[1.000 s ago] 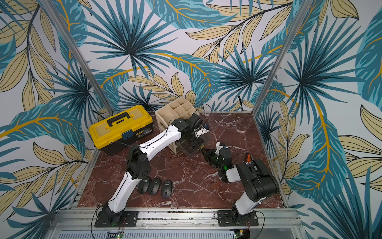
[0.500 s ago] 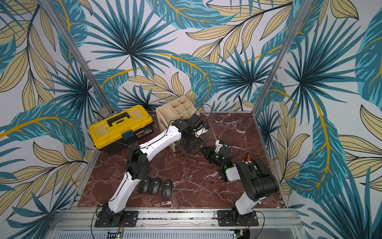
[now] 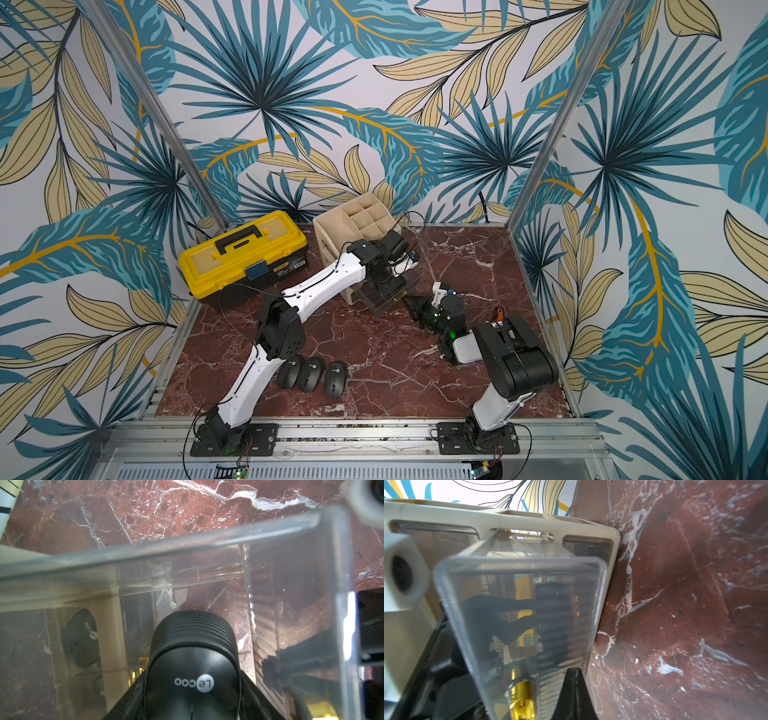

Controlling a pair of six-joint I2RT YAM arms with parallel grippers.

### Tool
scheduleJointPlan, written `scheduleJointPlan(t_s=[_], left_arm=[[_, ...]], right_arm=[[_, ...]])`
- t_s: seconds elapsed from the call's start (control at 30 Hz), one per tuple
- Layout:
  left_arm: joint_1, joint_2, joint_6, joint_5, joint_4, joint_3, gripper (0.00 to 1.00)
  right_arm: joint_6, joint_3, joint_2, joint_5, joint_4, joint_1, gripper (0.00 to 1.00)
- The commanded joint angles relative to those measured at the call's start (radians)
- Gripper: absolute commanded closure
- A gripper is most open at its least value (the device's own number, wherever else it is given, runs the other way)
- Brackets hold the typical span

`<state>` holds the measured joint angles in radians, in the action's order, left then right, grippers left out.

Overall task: Take the mice out of the drawer
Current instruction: Pick up the mouse from the drawer.

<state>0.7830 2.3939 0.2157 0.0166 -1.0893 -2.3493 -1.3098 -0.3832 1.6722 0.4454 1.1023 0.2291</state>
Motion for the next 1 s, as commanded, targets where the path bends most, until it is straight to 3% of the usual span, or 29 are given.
scheduleJointPlan(t_s=[0.0, 0.3, 0.57, 0.97], left_arm=[[-0.002, 0.005, -0.002, -0.05, -0.014, 0.014, 0.35], [-0.005, 0.024, -0.001, -0.068, -0.024, 0.012, 0.32], [-0.006, 0.015, 0.004, -0.066, -0.019, 0.007, 0.45], [0.001, -0.069, -0.004, -0.081, -0.017, -0.028, 0.45]], right_arm=[[-0.003, 0.013, 0.021, -0.018, 0.021, 0.001, 1.0], [0.045, -0.003, -0.032, -0.045, -0.148, 0.0, 1.0], [0.047, -0.007, -0.034, -0.039, -0.153, 0.001, 1.0], [0.052, -0.011, -0.029, -0.023, -0.154, 0.001, 1.0]])
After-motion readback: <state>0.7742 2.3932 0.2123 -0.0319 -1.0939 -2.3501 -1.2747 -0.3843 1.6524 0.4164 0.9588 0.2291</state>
